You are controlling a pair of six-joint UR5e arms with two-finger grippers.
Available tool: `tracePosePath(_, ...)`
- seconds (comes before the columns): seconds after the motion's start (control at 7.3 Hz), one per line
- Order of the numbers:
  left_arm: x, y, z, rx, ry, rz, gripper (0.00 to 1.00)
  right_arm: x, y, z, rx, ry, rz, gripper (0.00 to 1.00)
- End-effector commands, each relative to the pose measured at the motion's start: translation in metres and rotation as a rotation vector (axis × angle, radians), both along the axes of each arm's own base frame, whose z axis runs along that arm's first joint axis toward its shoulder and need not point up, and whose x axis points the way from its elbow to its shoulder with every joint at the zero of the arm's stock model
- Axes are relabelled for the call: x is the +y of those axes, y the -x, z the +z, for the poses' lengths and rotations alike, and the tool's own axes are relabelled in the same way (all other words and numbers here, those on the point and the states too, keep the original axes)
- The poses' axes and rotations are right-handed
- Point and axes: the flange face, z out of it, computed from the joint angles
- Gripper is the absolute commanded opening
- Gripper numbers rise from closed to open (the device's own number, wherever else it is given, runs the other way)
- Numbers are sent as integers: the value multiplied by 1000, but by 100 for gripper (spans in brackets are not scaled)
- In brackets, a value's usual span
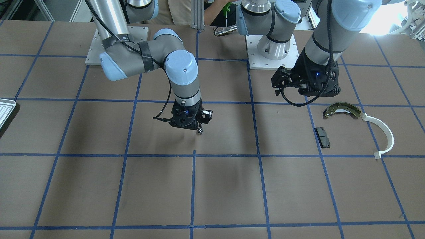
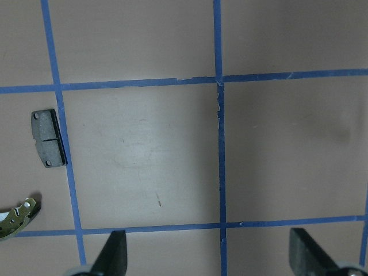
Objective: Place bearing gear from tray to pile
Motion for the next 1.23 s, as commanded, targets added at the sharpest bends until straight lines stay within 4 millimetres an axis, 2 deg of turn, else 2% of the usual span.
tracePosePath(0.0,2,0,-6,1,-9,-5,100,-50,98,57,24,-54,99,100)
tracePosePath(0.14,2,5,-12,3,-21,8,100,-71,173,80,71,-27,154,100)
tracePosePath(0.27,5,15,-19,12,-35,23,100,-84,238,92,121,-1,241,100)
tracePosePath(0.41,9,34,-27,9,-27,8,100,-92,300,94,147,5,310,100)
tracePosePath(0.55,7,55,-45,7,-14,8,100,-94,377,91,148,-7,291,100)
tracePosePath(0.68,9,79,-62,2,-25,6,100,-86,451,91,151,-3,274,100)
tracePosePath(0.82,8,109,-80,13,-22,-43,100,-77,508,97,183,34,258,100)
tracePosePath(0.96,8,135,-96,40,-19,-69,100,-65,554,95,199,42,281,100)
tracePosePath(1.1,3,147,-116,44,-12,-97,100,-53,609,79,219,54,294,100)
